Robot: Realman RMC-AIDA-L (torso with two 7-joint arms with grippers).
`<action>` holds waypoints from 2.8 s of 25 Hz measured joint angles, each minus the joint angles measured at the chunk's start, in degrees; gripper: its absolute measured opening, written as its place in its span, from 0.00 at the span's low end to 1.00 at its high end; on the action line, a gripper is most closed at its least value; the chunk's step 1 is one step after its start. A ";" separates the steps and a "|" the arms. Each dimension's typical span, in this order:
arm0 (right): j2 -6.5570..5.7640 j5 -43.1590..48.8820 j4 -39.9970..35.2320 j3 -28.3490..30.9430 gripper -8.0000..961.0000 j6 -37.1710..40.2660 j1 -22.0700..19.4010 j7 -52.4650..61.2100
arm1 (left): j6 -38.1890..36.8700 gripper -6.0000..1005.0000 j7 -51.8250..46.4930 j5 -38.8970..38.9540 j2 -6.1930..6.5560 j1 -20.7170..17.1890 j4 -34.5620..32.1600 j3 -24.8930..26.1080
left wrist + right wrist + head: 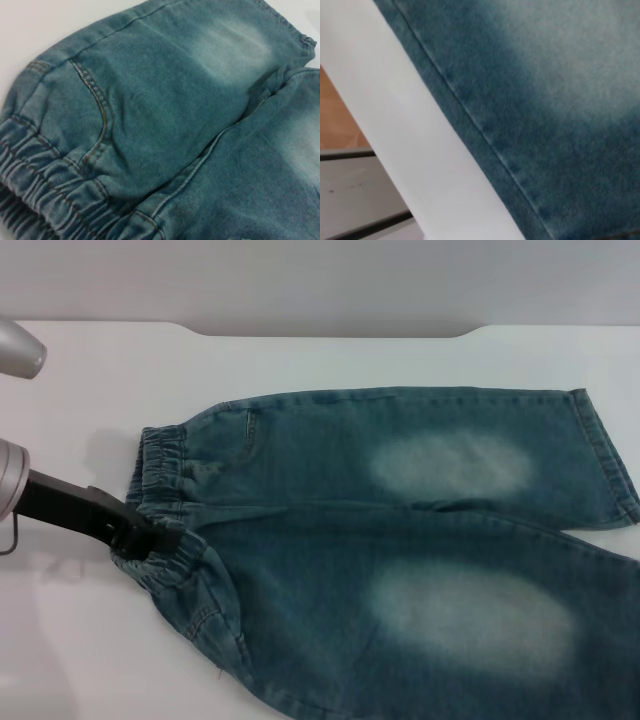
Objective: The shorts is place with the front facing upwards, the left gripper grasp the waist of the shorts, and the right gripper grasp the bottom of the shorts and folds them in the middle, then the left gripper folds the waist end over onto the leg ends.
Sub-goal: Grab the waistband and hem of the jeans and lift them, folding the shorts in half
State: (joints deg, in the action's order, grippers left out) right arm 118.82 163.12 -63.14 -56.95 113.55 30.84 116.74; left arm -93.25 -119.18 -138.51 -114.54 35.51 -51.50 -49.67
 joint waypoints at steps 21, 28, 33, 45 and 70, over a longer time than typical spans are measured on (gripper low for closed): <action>-0.03 0.01 0.12 -1.66 0.07 0.00 -0.14 -0.24 | 0.17 0.04 0.00 0.00 -0.31 0.00 0.00 -0.28; 0.00 -0.07 -0.55 -1.86 0.02 -0.89 -0.53 -0.67 | 0.20 0.04 0.00 0.00 -0.29 0.00 -0.06 -0.07; -0.06 -3.01 -3.26 -1.37 0.02 -2.67 -1.78 -1.76 | 1.03 0.05 0.00 0.36 -0.34 0.06 -0.49 0.42; -0.28 -10.16 -9.25 -0.93 0.02 -3.59 -3.95 -3.41 | 1.65 0.04 0.77 2.10 -1.50 2.28 -1.97 2.22; -0.09 -28.36 -19.44 18.62 0.02 -12.65 -8.41 -8.92 | 3.65 0.04 0.92 7.99 -2.65 2.10 -9.64 3.14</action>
State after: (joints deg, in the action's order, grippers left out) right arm 118.73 134.76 -82.58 -38.33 100.90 22.42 107.82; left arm -89.60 -118.26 -130.52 -117.19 37.61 -61.14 -46.53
